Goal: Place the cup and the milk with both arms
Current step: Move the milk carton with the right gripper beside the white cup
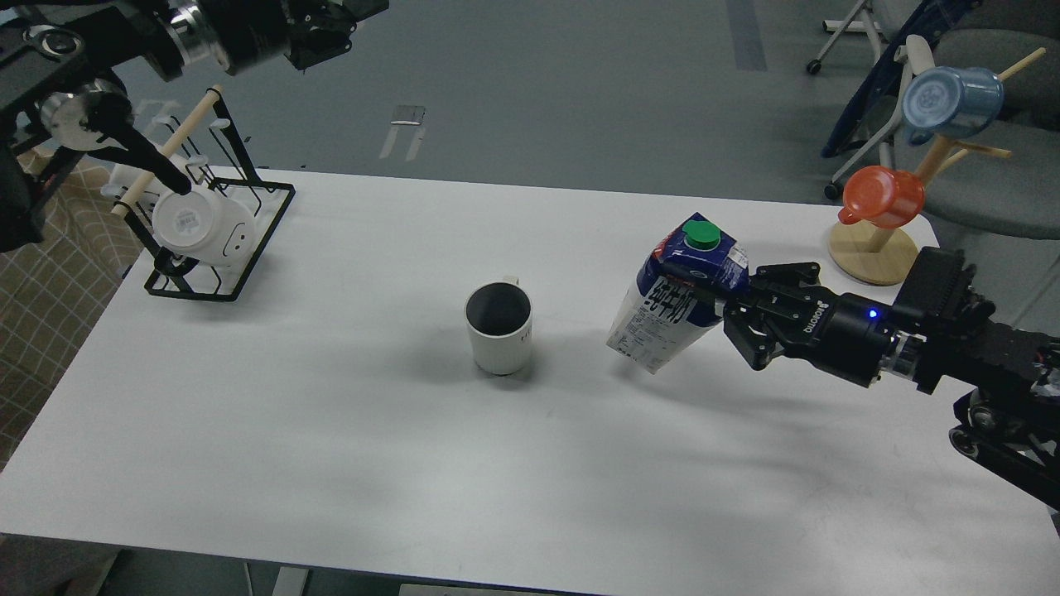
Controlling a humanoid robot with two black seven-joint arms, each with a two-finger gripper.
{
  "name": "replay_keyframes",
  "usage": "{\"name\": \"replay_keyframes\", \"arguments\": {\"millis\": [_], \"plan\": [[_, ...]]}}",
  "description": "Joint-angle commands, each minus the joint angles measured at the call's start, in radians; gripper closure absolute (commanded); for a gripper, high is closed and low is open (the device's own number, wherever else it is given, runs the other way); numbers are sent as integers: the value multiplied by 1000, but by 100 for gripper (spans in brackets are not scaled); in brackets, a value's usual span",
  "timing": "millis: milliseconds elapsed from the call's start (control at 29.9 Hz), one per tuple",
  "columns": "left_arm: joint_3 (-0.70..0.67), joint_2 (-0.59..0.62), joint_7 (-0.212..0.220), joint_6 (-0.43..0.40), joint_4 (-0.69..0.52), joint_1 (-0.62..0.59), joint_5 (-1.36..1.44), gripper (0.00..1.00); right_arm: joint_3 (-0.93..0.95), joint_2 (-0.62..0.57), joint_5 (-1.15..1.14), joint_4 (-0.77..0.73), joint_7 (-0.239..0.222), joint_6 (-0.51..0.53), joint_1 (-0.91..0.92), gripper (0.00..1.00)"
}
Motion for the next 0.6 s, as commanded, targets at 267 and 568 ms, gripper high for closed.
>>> {"name": "replay_keyframes", "arguments": {"millis": [267,568], "plan": [[1,2,0,0,-3,0,1,2,-1,221,-77,-157,0,30,44,100],[1,-1,0,0,-3,0,3,2,-1,290,-80,-220,0,30,53,100]]}}
